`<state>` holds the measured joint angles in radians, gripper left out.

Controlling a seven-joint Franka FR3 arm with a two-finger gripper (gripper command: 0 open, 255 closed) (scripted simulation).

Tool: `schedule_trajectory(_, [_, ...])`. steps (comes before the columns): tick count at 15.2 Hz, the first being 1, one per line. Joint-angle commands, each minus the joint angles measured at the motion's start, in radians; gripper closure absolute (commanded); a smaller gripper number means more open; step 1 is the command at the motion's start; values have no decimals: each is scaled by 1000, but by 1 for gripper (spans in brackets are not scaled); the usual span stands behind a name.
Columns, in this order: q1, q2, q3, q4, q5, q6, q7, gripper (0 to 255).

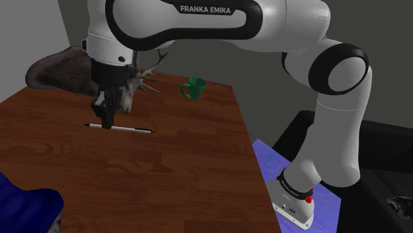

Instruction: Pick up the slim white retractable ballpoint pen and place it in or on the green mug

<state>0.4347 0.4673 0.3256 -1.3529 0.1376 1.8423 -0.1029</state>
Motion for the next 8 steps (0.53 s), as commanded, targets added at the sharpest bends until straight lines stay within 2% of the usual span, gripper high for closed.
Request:
schedule_trajectory(1, [0,-2,0,25,-1,-27,5,255])
schedule_trajectory(6, [5,2,1,93,-4,-90,19,255])
schedule_trajectory(8, [-34,-31,-6,50,10,-89,-24,255])
